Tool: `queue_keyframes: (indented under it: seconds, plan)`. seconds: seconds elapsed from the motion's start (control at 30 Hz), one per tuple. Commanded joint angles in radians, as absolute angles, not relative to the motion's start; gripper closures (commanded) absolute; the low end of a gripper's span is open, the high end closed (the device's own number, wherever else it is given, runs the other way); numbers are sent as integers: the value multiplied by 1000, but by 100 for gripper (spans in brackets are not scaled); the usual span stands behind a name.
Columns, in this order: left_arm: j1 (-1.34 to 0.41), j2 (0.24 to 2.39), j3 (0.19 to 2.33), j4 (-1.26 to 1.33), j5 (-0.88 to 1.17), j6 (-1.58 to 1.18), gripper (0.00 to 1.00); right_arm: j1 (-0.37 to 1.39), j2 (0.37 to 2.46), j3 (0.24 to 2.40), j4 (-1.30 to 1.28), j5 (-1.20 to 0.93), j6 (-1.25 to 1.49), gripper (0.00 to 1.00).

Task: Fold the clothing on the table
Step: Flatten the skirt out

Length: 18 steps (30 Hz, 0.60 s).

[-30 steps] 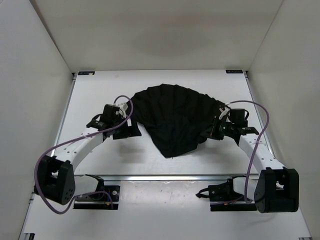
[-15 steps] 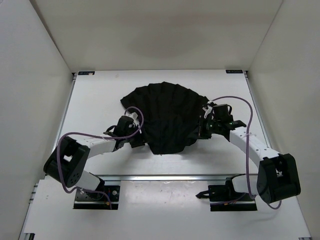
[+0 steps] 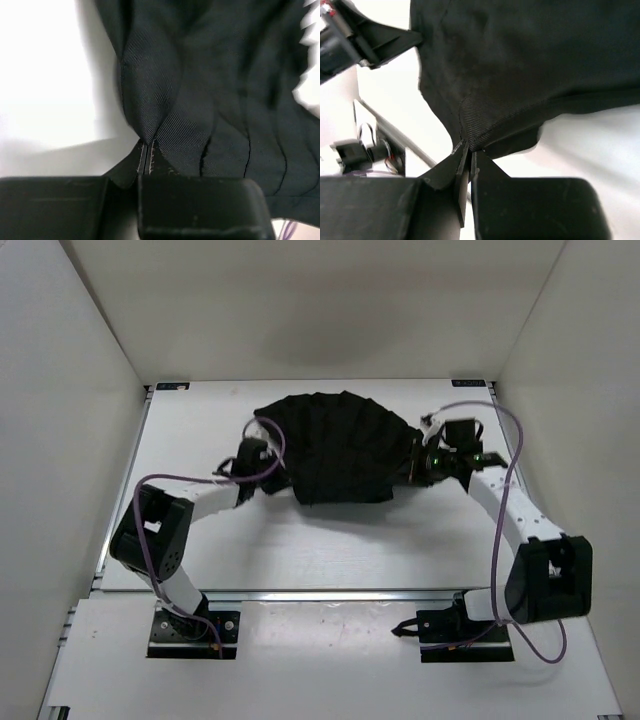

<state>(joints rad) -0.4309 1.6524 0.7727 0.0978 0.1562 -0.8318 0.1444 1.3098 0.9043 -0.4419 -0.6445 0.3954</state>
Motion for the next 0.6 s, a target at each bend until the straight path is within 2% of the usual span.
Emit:
queue_keyframes:
  seconds: [0.0, 0.03, 0.13, 0.17, 0.2, 0.27, 0.33, 0.4, 0.47, 0.57]
  plan:
    - [-307, 1603, 1039, 0, 162, -712, 100, 85, 1397, 1206, -429, -672, 292, 100]
    - [-292, 1615, 1177, -59, 213, -674, 100, 60, 1419, 1271, -463, -673, 282, 100]
    - [-206, 1658, 1598, -212, 337, -576, 100, 11, 1532, 1739, -546, -660, 240, 100]
    - [-209, 1667, 1772, -304, 322, -524, 100, 5, 1545, 1811, -576, -632, 227, 100]
    - [-212, 1670, 1851, -345, 292, -487, 100, 2, 1560, 1919, -583, -591, 204, 100]
    - [-256, 1637, 1972, -412, 148, -378, 100, -17, 1533, 1957, -554, -549, 195, 100]
    - [-253, 1560, 1906, -428, 143, -365, 100, -87, 1459, 1758, -482, -578, 207, 100]
    - [-215, 1501, 1667, -434, 210, -393, 100, -138, 1422, 1564, -456, -636, 230, 100]
    - [-215, 1416, 1450, -461, 210, -379, 100, -158, 1379, 1270, -463, -678, 210, 100]
    - [-256, 1272, 1120, -543, 193, -370, 100, -106, 1336, 949, -483, -652, 184, 100]
